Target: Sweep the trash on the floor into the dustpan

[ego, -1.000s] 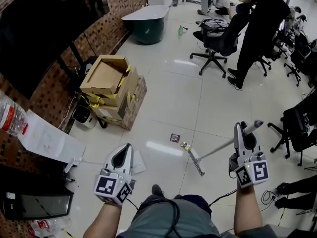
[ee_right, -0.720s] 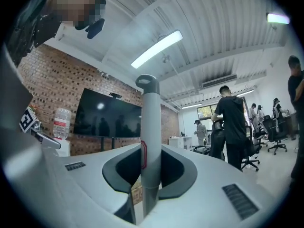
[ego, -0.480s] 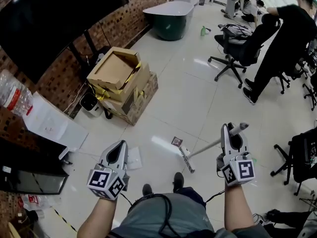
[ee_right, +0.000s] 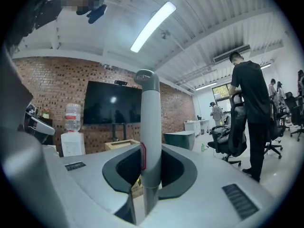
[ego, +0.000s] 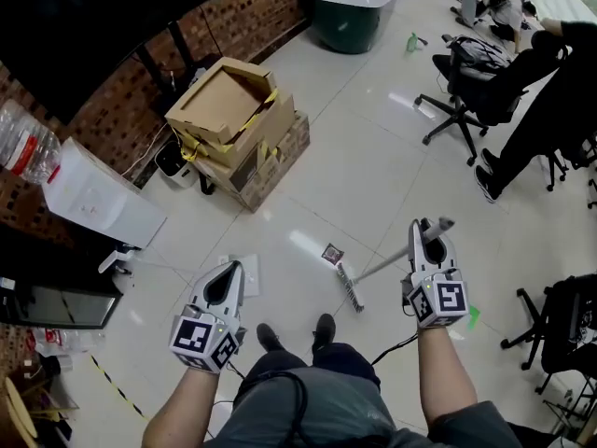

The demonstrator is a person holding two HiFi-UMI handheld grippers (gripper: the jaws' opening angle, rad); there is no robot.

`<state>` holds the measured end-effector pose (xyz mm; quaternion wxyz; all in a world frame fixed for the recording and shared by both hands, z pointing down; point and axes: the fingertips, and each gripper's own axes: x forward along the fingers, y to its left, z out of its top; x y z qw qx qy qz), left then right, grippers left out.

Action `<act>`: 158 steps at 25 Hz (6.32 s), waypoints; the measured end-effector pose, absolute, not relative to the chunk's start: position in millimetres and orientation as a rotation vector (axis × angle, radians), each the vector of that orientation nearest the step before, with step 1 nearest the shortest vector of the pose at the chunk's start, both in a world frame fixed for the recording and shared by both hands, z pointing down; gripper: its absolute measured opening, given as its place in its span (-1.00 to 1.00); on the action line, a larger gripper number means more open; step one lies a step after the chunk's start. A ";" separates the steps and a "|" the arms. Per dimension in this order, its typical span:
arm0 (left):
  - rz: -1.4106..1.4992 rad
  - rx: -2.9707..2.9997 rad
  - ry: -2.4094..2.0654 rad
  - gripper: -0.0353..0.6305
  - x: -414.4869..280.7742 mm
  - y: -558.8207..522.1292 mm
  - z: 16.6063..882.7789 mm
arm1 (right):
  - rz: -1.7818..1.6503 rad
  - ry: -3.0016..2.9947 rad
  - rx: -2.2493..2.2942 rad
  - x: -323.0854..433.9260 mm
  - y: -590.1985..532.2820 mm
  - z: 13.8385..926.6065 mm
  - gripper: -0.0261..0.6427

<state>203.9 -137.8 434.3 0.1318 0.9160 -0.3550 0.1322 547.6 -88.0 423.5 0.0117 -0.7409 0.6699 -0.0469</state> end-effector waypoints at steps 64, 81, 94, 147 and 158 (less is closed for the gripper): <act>0.351 2.464 -1.342 -0.87 -84.3 -251.4 528.8 | -0.540 2.564 -2.200 197.7 -333.3 632.0 -0.70; 0.268 2.372 -1.373 -0.87 -209.5 -225.6 544.2 | -0.679 2.650 -2.223 3.3 -331.7 642.0 -0.68; 0.221 2.333 -1.430 -0.87 -280.9 -211.8 542.5 | -0.819 2.386 -2.360 -54.8 -346.1 633.8 -0.68; 0.110 2.580 -1.287 -0.87 -70.6 -181.3 415.8 | -0.164 2.557 -1.897 166.2 -149.8 344.0 -0.70; 0.099 2.716 -1.211 -0.87 94.5 -69.2 327.8 | -0.059 2.632 -1.759 287.9 -1.8 270.7 -0.71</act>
